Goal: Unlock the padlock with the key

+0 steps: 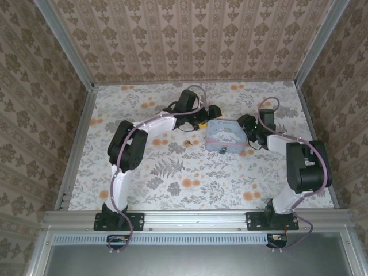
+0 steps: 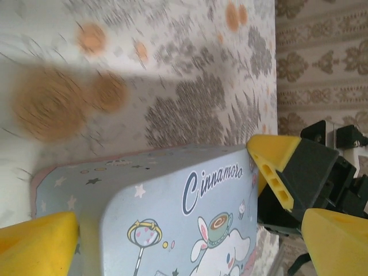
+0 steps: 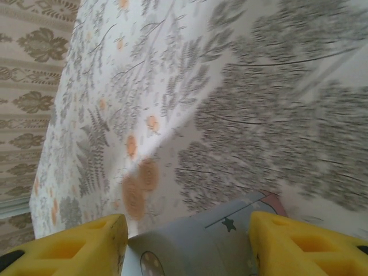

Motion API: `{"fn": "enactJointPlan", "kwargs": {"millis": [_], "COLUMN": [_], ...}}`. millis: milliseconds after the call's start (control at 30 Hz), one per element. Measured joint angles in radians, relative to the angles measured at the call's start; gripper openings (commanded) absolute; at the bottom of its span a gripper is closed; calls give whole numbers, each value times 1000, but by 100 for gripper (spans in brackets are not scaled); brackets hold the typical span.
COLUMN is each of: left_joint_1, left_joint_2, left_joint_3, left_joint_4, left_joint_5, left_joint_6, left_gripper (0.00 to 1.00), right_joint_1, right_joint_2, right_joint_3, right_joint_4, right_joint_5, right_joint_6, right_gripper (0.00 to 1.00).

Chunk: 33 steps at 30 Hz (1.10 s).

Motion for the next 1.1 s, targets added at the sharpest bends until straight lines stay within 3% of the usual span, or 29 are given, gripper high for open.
{"fn": "enactJointPlan", "kwargs": {"millis": [200, 600, 733, 800, 1100], "left_joint_1": [48, 36, 30, 29, 61], "left_joint_2": [14, 5, 3, 3, -64], "left_joint_3": [26, -30, -53, -63, -101], "left_joint_4": [-11, 40, 47, 48, 42], "left_joint_5": [5, -8, -13, -12, -12], "left_joint_6": [41, 44, 44, 44, 57], "left_gripper": [100, 100, 100, 100, 100], "right_joint_1": [21, 18, 18, 17, -63], "right_joint_2": [82, 122, 122, 122, 0], "right_joint_3": [73, 119, 119, 118, 74], "right_joint_4": [27, 26, 31, 27, -55], "right_joint_5": [-31, -31, -33, -35, 0], "right_joint_6": [41, 60, 58, 55, -44], "right_gripper": [60, 66, 78, 99, 100]}}
